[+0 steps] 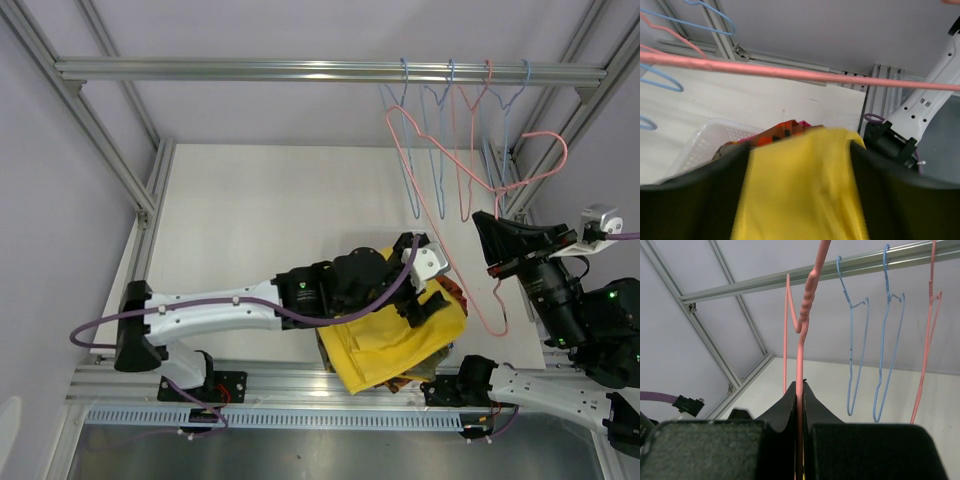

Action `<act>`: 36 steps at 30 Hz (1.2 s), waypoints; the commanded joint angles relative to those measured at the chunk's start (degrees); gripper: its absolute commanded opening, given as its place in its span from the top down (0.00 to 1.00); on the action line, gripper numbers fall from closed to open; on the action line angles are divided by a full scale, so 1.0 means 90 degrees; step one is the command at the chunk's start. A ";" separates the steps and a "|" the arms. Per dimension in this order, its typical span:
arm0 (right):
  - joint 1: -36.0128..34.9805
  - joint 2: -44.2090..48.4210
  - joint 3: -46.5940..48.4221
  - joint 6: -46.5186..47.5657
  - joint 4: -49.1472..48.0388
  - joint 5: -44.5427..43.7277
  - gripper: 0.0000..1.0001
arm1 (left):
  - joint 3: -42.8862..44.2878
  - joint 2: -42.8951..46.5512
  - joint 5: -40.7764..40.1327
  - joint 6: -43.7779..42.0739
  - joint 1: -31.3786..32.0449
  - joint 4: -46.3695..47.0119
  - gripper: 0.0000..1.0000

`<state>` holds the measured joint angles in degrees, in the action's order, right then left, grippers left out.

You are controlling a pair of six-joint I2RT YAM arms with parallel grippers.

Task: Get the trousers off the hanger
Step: Place the trousers in the bin.

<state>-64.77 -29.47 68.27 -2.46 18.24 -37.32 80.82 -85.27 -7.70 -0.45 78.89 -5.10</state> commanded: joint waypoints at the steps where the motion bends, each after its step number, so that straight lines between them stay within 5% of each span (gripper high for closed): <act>1: -0.0020 0.0247 0.0081 -0.0098 0.0161 -0.0062 1.00 | 0.0756 -0.0289 0.0036 0.0167 0.0101 0.0275 0.07; 2: -0.0020 0.0296 0.0042 -0.0088 0.0180 -0.0062 1.00 | 0.0815 -0.0387 -0.0022 0.0177 0.0111 0.0226 0.01; 12: -0.0030 0.0462 0.0041 -0.0108 0.0327 -0.0043 1.00 | 0.0611 0.0099 -0.0530 0.0148 0.0121 0.0050 0.01; 20: -0.0020 0.0443 -0.0134 -0.0176 0.0181 -0.0033 1.00 | -0.1088 0.0988 -0.1545 0.0897 0.0023 0.0507 0.00; 25: -0.0029 0.0384 -0.0261 -0.0225 0.0132 -0.0052 1.00 | -0.1713 0.0687 -0.1683 0.1494 -0.0055 0.0528 0.05; 28: -0.0020 0.0394 -0.0388 -0.0235 0.0122 -0.0121 1.00 | -0.2104 0.0394 -0.1673 0.1962 -0.0074 0.0791 0.19; 36: -0.0020 0.0550 -0.0720 -0.0284 0.0249 -0.0267 1.00 | -0.3304 -0.0875 -0.1547 0.3661 -0.0055 0.1377 0.20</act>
<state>-64.77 -25.52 62.19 -4.51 21.63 -38.26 56.60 -87.24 -23.94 21.06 78.56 7.03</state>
